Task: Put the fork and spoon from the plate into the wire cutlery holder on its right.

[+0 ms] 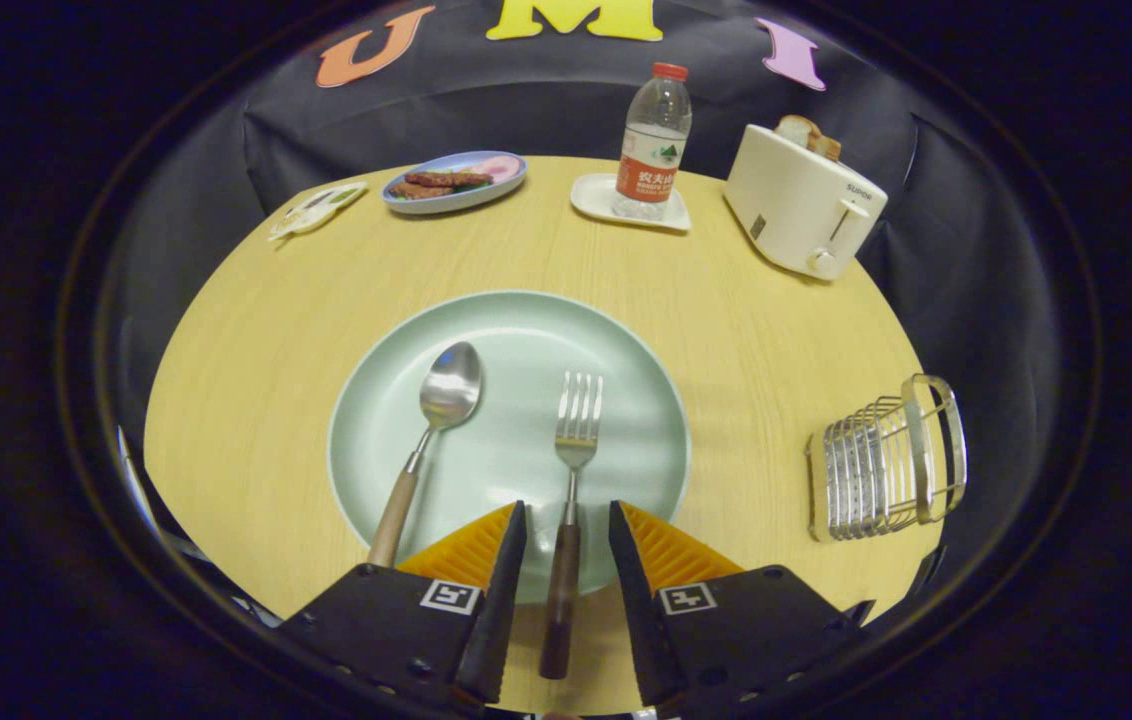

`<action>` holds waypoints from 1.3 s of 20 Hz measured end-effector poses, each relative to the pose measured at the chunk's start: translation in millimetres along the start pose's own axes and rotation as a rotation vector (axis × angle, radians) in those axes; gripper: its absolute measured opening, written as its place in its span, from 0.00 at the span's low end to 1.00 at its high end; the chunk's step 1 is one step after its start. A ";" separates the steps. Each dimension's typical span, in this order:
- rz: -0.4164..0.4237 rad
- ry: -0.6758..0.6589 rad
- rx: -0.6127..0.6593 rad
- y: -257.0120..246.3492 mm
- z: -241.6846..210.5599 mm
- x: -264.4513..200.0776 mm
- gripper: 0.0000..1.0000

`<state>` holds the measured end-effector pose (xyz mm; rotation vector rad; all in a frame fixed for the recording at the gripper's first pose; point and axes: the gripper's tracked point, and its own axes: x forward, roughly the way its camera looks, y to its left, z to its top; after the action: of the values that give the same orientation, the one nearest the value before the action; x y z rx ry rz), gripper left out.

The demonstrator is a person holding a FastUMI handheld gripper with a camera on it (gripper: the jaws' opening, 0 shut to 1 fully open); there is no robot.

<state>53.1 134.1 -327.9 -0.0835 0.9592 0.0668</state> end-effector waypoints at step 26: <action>-0.031 0.224 0.036 -204.0 32.0 -160.0 0.01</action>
<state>6.7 -68.8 -170.1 -0.0733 1.1819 0.0115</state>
